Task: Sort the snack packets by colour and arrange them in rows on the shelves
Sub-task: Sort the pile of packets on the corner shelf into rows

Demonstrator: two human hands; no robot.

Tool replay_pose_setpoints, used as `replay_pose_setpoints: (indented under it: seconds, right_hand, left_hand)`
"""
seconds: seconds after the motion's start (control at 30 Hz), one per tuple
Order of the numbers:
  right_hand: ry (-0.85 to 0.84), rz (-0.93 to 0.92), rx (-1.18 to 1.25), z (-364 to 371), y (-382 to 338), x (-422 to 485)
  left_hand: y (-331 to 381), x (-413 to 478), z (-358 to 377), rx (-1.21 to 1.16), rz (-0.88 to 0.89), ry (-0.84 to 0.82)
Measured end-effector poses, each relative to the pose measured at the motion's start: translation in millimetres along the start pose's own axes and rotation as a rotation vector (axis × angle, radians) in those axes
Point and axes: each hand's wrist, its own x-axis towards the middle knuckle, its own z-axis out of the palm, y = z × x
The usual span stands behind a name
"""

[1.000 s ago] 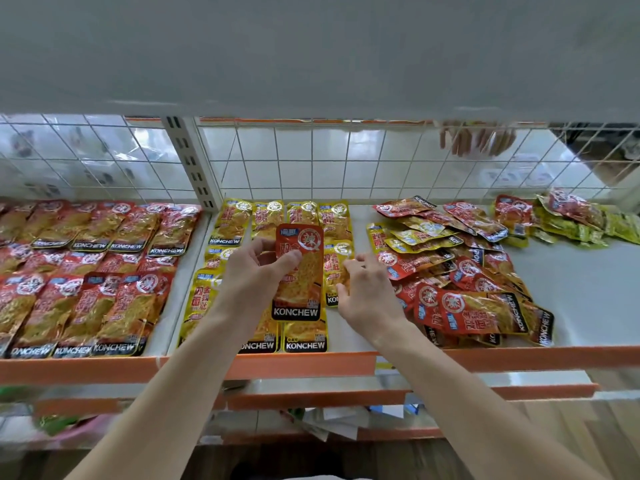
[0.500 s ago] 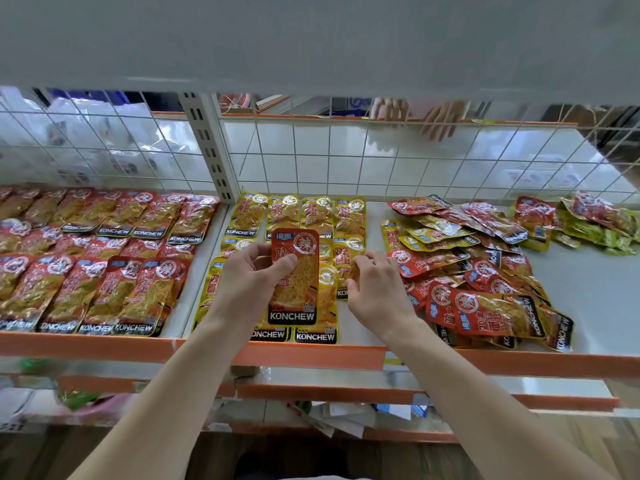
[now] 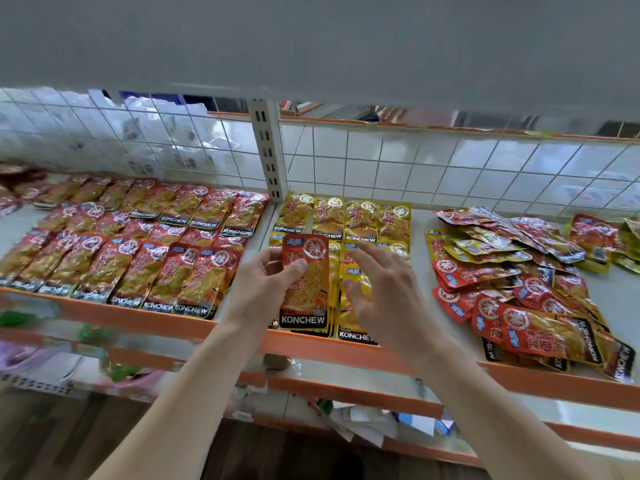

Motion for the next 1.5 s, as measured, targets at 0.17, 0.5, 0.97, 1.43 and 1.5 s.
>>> replay_pose_setpoints:
  seconds: [0.17, 0.5, 0.97, 1.43, 1.5]
  right_hand:
    - [-0.01, -0.094, -0.021, 13, -48, 0]
    - [-0.078, -0.195, -0.009, 90, -178, -5]
    - [-0.086, -0.225, 0.057, 189, -318, -10]
    - [-0.142, -0.23, 0.064, 228, -339, 35]
    - [-0.157, -0.233, 0.075, 236, -343, 52]
  left_hand:
    - [1, -4, -47, -0.087, -0.001, 0.025]
    - [-4, -21, -200, -0.131, 0.021, 0.148]
    - [-22, -35, -389, -0.097, -0.003, 0.212]
    - [-23, 15, -429, -0.054, -0.027, 0.261]
    - [-21, 28, -438, -0.038, -0.041, 0.29]
